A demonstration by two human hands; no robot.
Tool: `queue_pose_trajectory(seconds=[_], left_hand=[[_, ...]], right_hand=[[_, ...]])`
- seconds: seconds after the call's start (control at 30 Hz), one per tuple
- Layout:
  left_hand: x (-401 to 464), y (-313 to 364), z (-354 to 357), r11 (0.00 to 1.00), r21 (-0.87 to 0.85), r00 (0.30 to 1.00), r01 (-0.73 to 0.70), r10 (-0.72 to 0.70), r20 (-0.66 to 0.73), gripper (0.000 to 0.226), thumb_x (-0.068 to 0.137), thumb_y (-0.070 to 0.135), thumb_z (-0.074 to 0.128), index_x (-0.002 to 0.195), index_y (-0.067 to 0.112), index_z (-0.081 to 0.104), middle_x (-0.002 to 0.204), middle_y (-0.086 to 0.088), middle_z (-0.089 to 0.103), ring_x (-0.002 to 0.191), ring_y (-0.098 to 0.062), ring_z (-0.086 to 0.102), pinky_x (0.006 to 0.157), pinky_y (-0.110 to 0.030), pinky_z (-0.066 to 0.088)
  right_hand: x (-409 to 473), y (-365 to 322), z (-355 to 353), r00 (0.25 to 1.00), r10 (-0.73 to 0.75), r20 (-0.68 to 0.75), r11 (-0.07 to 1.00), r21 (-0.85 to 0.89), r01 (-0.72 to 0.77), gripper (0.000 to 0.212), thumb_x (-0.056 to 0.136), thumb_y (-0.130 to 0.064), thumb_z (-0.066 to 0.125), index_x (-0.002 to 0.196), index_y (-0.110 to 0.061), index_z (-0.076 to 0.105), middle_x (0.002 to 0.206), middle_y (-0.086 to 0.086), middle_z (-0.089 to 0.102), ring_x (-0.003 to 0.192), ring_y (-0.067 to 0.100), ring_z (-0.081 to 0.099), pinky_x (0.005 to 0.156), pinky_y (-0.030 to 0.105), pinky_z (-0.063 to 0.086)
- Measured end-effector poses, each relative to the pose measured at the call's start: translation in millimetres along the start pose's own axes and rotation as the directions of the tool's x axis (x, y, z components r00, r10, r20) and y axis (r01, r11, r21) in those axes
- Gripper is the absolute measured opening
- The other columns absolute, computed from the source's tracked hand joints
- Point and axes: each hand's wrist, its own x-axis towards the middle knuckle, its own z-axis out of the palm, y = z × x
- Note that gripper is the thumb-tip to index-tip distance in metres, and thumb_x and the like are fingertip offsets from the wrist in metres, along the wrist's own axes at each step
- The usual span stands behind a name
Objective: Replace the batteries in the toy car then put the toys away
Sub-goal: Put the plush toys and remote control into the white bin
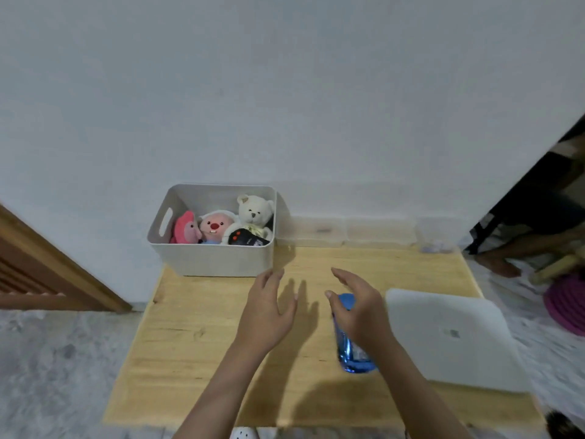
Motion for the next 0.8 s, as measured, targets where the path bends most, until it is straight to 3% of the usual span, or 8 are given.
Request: queue_pose_trajectory(seconds=[0.13,0.27,0.4,0.5,0.6,0.7,0.8], left_hand=[[-11.6,61.2,69.0,0.998,-0.052,0.998,0.018,-0.015,0.058,0.056,0.091,0.032,0.058,0.141,0.014,0.040,0.144,-0.004,0.035,0.137,-0.015,0.031,0.106,-0.023,0.028],[-24.8,115.2,151.9,0.993,-0.048,0.979,0.109,-0.099,0.181,0.058,0.091,0.033,0.057,0.142,0.016,0.036,0.144,-0.003,0.033,0.133,-0.017,0.035,0.106,-0.027,0.032],[-31.6,137.2,217.4,0.966,0.133,0.920,0.222,-0.252,0.299,0.071,0.087,0.041,0.059,0.144,0.013,0.028,0.148,-0.016,0.020,0.138,-0.029,0.023,0.110,-0.035,0.027],[-34.1,141.9,243.5,0.919,0.249,0.871,0.307,-0.377,0.315,0.087,0.080,0.052,0.063,0.145,0.012,0.021,0.148,-0.020,0.011,0.136,-0.038,0.020,0.111,-0.043,0.029],[-37.5,146.8,260.3,0.893,0.317,0.853,0.319,-0.416,0.315,0.094,0.076,0.055,0.066,0.146,0.014,0.018,0.151,-0.023,0.002,0.139,-0.042,0.011,0.113,-0.047,0.023],[-39.1,150.4,270.5,0.885,0.330,0.853,0.328,-0.427,0.298,0.097,0.074,0.052,0.069,0.147,0.016,0.017,0.152,-0.024,-0.002,0.138,-0.043,0.009,0.113,-0.048,0.023],[-37.5,152.5,273.1,0.880,0.340,0.871,0.330,-0.423,0.249,0.093,0.070,0.050,0.073,0.143,0.018,0.024,0.146,-0.021,0.011,0.130,-0.040,0.020,0.108,-0.046,0.030]], right_hand=[[-27.4,54.6,-68.0,0.995,0.099,0.020,0.992,-0.081,-0.097,0.041,0.081,-0.012,0.070,0.121,-0.007,0.060,0.115,0.005,0.065,0.107,0.018,0.060,0.092,0.025,0.045],[-58.7,122.2,-138.1,0.949,0.311,0.051,0.942,-0.146,-0.301,0.041,0.088,-0.021,0.062,0.128,-0.016,0.053,0.127,-0.001,0.056,0.122,0.015,0.048,0.096,0.018,0.034],[-87.4,185.7,-185.5,0.848,0.514,0.133,0.844,-0.255,-0.472,0.055,0.091,-0.032,0.057,0.140,-0.021,0.036,0.146,0.002,0.036,0.137,0.019,0.028,0.106,0.030,0.032],[-99.7,214.7,-208.8,0.723,0.659,0.207,0.740,-0.353,-0.573,0.077,0.087,-0.046,0.059,0.148,-0.024,0.017,0.156,0.009,0.008,0.144,0.030,0.006,0.111,0.044,0.025],[-106.6,233.9,-220.9,0.626,0.725,0.288,0.687,-0.378,-0.621,0.095,0.079,-0.054,0.064,0.149,-0.031,0.004,0.158,0.007,-0.007,0.144,0.032,-0.002,0.114,0.047,0.019],[-109.4,243.3,-222.3,0.595,0.710,0.376,0.704,-0.364,-0.610,0.103,0.076,-0.055,0.067,0.149,-0.030,0.000,0.156,0.007,0.001,0.143,0.029,0.002,0.112,0.043,0.021],[-108.9,244.9,-219.8,0.615,0.688,0.385,0.725,-0.325,-0.607,0.103,0.075,-0.050,0.070,0.149,-0.027,0.002,0.145,0.006,0.016,0.138,0.026,0.012,0.107,0.037,0.030]])
